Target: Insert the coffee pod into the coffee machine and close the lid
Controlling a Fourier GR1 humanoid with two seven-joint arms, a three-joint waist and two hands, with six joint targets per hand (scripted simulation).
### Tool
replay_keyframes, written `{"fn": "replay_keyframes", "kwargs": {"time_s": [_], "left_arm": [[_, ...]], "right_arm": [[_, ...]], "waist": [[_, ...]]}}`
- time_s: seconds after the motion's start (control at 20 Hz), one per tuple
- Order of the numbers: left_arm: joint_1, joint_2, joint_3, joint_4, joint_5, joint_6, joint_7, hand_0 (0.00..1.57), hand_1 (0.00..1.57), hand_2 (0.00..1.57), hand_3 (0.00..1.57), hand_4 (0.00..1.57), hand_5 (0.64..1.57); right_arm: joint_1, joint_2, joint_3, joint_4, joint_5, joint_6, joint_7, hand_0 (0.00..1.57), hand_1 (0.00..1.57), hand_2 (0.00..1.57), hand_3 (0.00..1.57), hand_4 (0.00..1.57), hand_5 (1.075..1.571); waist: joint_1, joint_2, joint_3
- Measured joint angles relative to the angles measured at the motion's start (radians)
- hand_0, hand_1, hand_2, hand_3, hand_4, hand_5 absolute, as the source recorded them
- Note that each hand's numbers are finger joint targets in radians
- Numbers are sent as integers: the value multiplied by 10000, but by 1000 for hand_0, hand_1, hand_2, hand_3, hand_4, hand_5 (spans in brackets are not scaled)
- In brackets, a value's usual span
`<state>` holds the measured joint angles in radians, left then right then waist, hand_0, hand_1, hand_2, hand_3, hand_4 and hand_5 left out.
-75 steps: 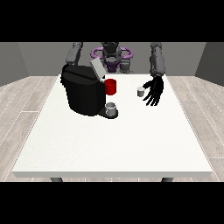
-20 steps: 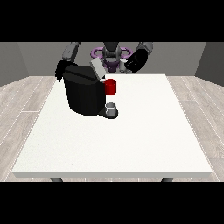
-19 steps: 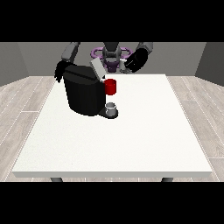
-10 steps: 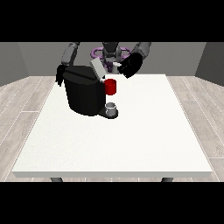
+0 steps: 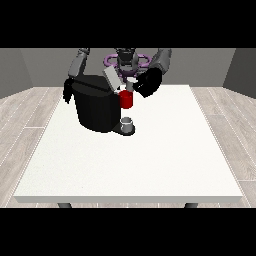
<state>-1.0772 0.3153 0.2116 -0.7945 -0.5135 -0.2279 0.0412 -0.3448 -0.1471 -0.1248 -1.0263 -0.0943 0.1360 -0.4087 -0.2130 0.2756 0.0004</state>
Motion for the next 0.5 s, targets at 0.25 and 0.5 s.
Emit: {"fn": "replay_keyframes", "kwargs": {"time_s": [0.25, 0.5], "left_arm": [[-473, 220, 248, 286, 211, -31, 108, 1473, 1473, 1495, 1388, 626, 1571], [-746, 573, 163, 407, 93, -119, -90, 1427, 1427, 1487, 1421, 679, 1571]], "right_arm": [[-349, -135, -53, 208, -11, 111, 74, 0, 0, 0, 0, 258, 1571], [-716, -174, -94, 350, 20, 84, 14, 0, 0, 0, 0, 263, 1571]], "waist": [[-136, 286, 1], [-236, 665, 9]]}}
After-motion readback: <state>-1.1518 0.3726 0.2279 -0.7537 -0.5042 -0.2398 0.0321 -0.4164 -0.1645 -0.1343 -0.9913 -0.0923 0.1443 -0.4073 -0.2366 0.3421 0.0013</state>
